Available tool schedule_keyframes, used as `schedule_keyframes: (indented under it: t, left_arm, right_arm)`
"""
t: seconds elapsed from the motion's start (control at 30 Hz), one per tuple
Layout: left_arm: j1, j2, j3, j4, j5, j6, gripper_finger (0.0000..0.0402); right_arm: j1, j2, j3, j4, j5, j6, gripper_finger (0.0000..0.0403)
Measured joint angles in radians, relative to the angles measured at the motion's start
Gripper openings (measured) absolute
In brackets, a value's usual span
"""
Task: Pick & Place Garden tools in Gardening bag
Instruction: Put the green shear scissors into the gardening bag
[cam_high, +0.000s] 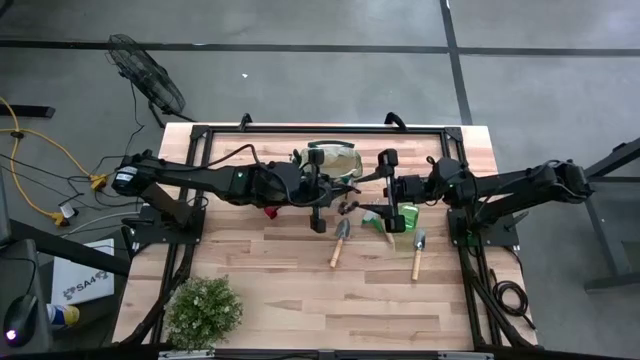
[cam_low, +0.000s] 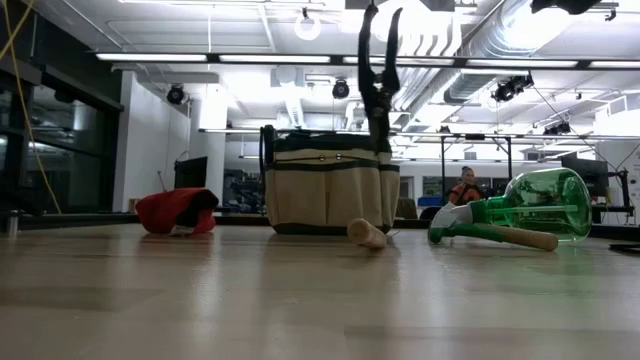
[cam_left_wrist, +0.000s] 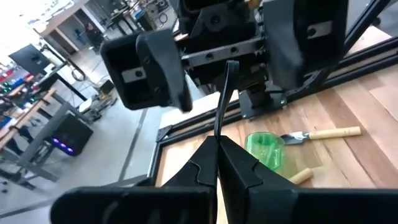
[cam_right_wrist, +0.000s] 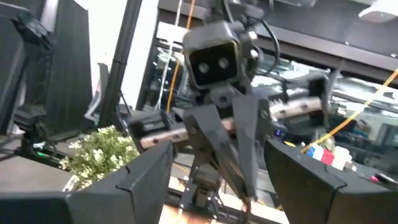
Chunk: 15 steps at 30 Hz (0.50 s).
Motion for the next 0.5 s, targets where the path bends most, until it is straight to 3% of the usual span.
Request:
schedule_keyframes:
  t: [0.5]
  left_arm:
    - [0.041, 0.000, 0.000, 0.055, 0.141, -0.030, 0.0000]
  right_arm:
    - [-0.003, 0.001, 0.000, 0.052, 0.021, -0.032, 0.0219]
